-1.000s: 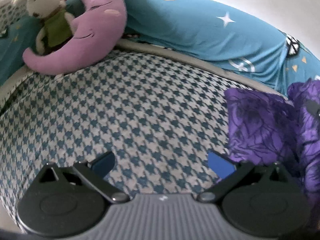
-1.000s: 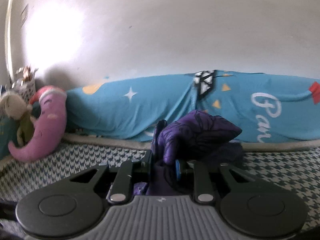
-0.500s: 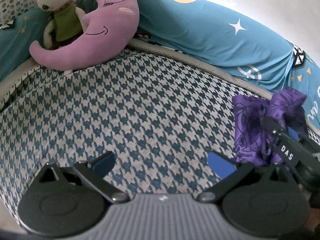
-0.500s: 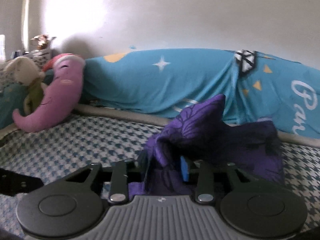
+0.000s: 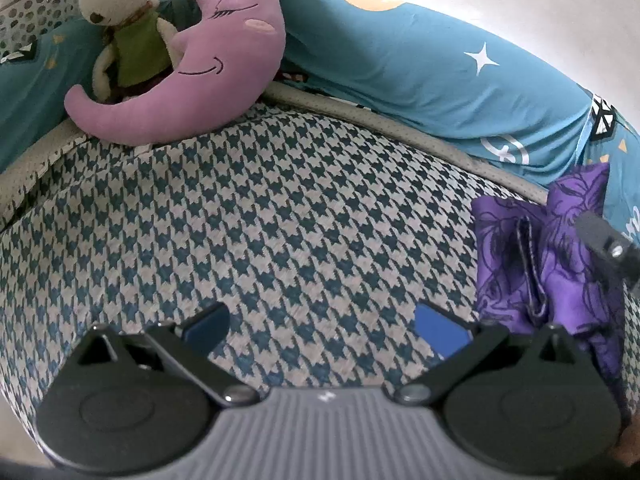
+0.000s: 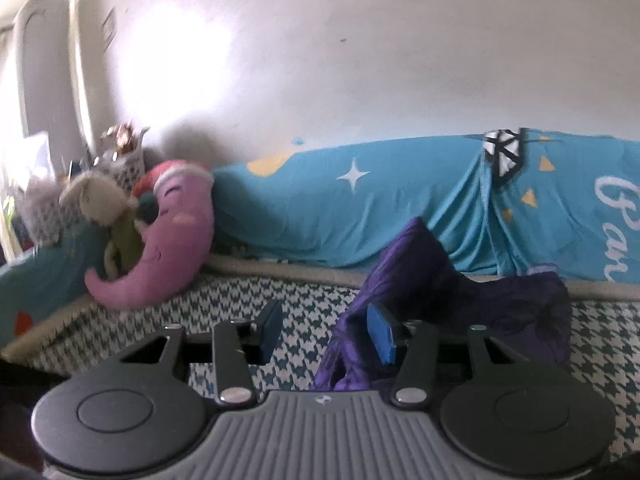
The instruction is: Fold clothes
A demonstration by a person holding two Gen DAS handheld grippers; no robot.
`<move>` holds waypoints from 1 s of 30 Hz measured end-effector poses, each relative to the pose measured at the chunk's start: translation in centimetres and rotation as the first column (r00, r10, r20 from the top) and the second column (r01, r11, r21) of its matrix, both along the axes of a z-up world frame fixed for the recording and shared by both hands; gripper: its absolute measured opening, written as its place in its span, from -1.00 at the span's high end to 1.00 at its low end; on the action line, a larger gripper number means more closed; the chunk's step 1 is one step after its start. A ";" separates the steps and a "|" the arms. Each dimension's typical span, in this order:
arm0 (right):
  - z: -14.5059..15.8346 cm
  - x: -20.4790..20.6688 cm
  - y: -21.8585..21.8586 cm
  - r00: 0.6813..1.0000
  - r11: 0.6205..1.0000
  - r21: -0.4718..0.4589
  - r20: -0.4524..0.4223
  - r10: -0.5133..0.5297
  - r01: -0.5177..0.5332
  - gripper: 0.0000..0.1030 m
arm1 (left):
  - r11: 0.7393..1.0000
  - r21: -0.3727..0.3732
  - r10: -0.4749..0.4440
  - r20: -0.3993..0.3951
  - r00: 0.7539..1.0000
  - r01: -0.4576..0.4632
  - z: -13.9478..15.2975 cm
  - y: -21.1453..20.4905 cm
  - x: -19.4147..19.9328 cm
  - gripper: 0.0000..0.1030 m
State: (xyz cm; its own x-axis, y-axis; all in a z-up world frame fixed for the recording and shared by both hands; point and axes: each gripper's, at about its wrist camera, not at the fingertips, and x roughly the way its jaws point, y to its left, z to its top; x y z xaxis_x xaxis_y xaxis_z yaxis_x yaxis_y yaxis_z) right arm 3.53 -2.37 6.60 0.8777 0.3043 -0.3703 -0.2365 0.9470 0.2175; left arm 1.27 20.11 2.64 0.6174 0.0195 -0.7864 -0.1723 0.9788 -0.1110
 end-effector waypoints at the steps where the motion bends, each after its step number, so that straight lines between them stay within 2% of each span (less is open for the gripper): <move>1: 0.0 0.1 -0.2 1.000 1.000 0.007 -0.010 -0.014 0.014 0.06 | 1.000 0.002 -0.002 -0.001 1.000 0.002 0.0 -0.1 0.0 -1.00; 7: -1.4 1.4 -1.4 0.994 0.995 0.082 -0.092 -0.051 0.058 0.06 | 1.000 0.015 -0.025 0.001 1.000 0.025 -0.1 -0.4 0.0 -1.00; 8: -1.6 1.6 -1.6 0.993 0.993 0.094 -0.105 -0.055 0.065 0.14 | 1.000 0.016 -0.027 0.002 1.000 0.027 -0.1 -0.5 0.0 -1.00; 9: -1.8 1.7 -1.4 0.993 0.994 0.091 -0.103 -0.057 0.066 0.36 | 0.999 0.016 -0.029 0.003 1.000 0.029 -0.1 -0.5 -0.1 -1.00; 10: -1.9 1.8 -1.3 0.993 0.994 0.089 -0.101 -0.059 0.068 0.49 | 0.999 0.015 -0.030 0.004 1.000 0.029 -0.1 -0.5 -0.1 -1.00; 12: -2.1 1.8 -0.8 0.995 0.995 0.075 -0.081 -0.060 0.066 0.62 | 1.000 0.015 -0.027 0.005 1.000 0.027 -0.1 -0.4 -0.2 -1.00; 17: -2.7 2.1 1.6 1.000 0.999 -0.040 -0.021 -0.014 0.014 0.64 | 1.000 0.007 -0.017 0.002 1.000 0.017 -0.1 -0.2 -0.3 -1.00; 21: -4.5 3.1 3.4 0.997 0.991 -0.126 -0.065 0.035 -0.043 0.60 | 1.000 0.006 -0.019 -0.007 1.000 0.019 -0.2 -0.2 -0.3 -1.00; 24: -5.9 3.7 3.8 0.992 0.989 -0.139 -0.119 0.040 -0.056 0.59 | 1.000 -0.005 -0.018 -0.011 1.000 0.018 -0.1 -0.2 -0.2 -1.00; 30: -4.0 2.6 2.7 0.997 0.996 -0.078 -0.070 0.031 -0.036 0.50 | 0.999 -0.029 -0.034 -0.008 0.999 0.034 0.1 -0.7 -0.1 -1.00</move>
